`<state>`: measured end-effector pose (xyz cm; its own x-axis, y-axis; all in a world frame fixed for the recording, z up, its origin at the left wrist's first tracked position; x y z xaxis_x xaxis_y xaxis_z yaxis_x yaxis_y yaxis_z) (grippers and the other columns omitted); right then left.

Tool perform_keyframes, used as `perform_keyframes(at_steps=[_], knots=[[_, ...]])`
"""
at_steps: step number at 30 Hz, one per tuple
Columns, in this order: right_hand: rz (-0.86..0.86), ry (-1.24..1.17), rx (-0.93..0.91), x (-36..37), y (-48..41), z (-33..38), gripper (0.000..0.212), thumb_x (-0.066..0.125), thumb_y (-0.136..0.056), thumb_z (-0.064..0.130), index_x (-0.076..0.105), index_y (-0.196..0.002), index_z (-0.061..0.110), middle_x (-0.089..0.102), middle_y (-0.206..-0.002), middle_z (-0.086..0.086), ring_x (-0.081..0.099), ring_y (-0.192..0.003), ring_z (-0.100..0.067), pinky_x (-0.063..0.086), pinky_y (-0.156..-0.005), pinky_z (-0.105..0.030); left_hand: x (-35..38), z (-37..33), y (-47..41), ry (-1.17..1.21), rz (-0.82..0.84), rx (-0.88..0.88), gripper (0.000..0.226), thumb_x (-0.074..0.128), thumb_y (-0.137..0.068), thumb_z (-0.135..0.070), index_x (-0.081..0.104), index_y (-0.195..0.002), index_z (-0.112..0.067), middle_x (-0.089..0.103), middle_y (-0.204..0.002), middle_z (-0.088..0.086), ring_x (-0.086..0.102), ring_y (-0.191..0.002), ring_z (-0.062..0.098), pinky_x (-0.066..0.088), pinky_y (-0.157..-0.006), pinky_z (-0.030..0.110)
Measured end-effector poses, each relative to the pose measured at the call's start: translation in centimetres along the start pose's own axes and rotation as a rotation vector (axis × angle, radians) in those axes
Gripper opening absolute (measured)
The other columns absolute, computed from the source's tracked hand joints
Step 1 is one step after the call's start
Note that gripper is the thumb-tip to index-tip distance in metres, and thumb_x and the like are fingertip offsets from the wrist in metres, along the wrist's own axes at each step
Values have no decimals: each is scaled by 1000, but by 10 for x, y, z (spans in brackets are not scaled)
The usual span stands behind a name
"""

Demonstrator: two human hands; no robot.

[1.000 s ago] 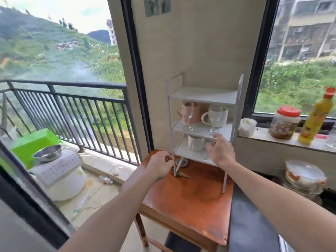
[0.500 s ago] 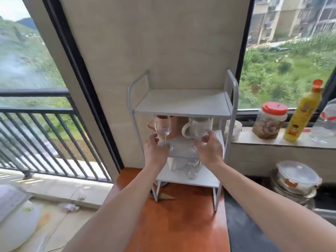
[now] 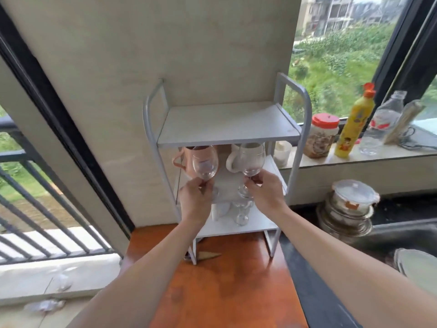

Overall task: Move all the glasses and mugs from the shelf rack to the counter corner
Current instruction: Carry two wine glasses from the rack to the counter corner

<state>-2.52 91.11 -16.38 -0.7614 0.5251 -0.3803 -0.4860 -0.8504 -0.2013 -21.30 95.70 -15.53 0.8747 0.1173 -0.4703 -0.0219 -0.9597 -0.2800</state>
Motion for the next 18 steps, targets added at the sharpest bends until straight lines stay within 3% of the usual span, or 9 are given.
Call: perform_keyframes(at_steps=[3, 6, 8, 10, 18], knots=[[16, -43, 20, -8, 18, 0, 17, 69, -84, 14, 65, -74, 27, 69, -73, 4, 64, -74, -15, 49, -71, -30, 1, 0, 12, 59, 16, 6, 28, 59, -91, -22, 59, -71, -2, 62, -64, 12, 49, -58, 17, 37, -56, 31], [-24, -140, 70, -31, 44, -4, 24, 72, -81, 9, 65, -72, 30, 69, -69, 8, 65, -75, -14, 53, -80, -38, 6, -6, 29, 88, 28, 22, 19, 61, -90, -24, 62, -76, -11, 63, -68, 1, 55, -63, 12, 39, -57, 23], [-49, -98, 51, -54, 66, -12, 18, 73, -79, 13, 69, -69, 28, 70, -66, 6, 64, -67, -7, 52, -71, -35, 13, -11, 44, 103, 44, 38, 16, 63, -89, -24, 68, -84, -10, 67, -76, 2, 59, -70, 16, 42, -64, 27], [-65, -80, 54, -80, 93, -24, 9, 72, -78, 15, 69, -70, 19, 70, -68, -1, 64, -64, -13, 52, -66, -40, 23, -20, 63, 126, 66, 58, 15, 65, -88, -23, 71, -90, -10, 69, -80, 3, 61, -75, 18, 43, -68, 29], [-286, 24, 227, -238, 235, -97, 16, 72, -77, 15, 64, -67, 25, 69, -68, 3, 63, -67, -18, 51, -69, -40, 101, -85, 214, 146, 267, 222, 17, 70, -83, -14, 66, -68, -7, 56, -57, -3, 50, -55, 11, 32, -56, 21]])
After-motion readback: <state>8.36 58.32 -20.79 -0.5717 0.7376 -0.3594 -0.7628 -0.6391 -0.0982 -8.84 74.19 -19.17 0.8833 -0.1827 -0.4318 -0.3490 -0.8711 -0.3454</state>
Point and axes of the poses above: each hand's wrist, its own y-axis away from the middle knuckle, its own x-axis out of the palm, z = x × y, the point moved 4 cm from there along -y, towards the middle knuckle
